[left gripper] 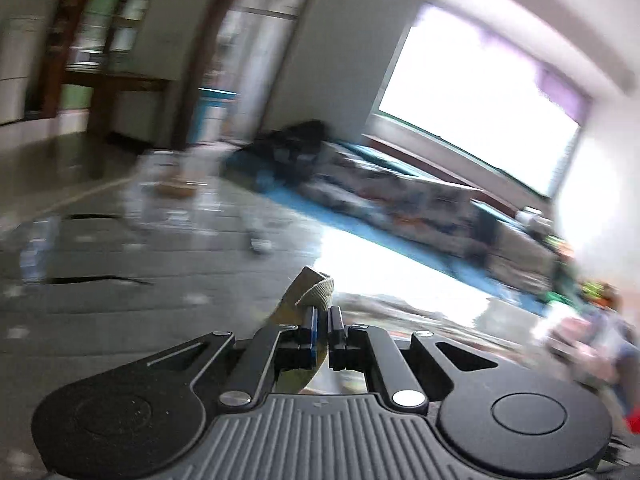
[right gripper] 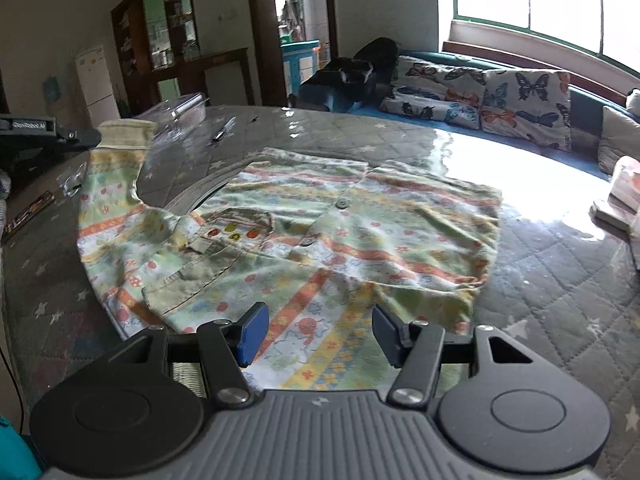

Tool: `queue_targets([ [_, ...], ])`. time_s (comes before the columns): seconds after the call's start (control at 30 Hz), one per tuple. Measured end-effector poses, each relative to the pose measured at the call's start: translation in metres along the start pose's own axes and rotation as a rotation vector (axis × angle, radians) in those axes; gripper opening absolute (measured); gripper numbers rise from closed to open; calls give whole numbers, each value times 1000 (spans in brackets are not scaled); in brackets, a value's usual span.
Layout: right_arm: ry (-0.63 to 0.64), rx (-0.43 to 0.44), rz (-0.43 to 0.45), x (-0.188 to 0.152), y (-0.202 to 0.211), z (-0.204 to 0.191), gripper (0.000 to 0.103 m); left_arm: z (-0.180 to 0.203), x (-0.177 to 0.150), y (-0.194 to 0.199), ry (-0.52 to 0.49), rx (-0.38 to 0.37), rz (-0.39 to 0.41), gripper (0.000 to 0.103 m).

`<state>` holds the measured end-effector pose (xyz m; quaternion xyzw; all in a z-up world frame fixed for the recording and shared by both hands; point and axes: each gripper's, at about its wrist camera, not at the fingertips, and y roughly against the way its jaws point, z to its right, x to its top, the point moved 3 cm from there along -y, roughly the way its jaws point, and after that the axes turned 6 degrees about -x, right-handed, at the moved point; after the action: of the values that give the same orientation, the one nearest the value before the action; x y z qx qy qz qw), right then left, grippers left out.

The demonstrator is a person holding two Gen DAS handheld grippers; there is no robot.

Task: Fold clothes
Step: 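Grasp the other sleeve cuff with the left tool, then lay the held sleeve across the shirt body with the left tool, open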

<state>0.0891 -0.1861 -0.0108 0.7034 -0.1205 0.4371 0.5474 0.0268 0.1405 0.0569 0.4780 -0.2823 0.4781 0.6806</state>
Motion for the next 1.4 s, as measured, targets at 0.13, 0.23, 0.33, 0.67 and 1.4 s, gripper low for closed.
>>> queue_targets([
  [0.13, -33, -21, 13, 0, 7, 10, 59, 45, -10, -13, -36, -155, -58, 5],
  [0.23, -51, -38, 21, 0, 11, 16, 58, 74, -21, -24, -79, -235, -106, 4],
  [0.33, -83, -60, 34, 0, 17, 26, 58, 92, -36, -32, -113, -287, -156, 4],
  [0.67, -155, -42, 17, 0, 18, 40, 51, 124, -91, -48, -218, -411, -376, 7],
  [1.4, -121, 69, -81, 4, -41, -9, 9, 33, -55, -35, -159, -99, -282, 48],
])
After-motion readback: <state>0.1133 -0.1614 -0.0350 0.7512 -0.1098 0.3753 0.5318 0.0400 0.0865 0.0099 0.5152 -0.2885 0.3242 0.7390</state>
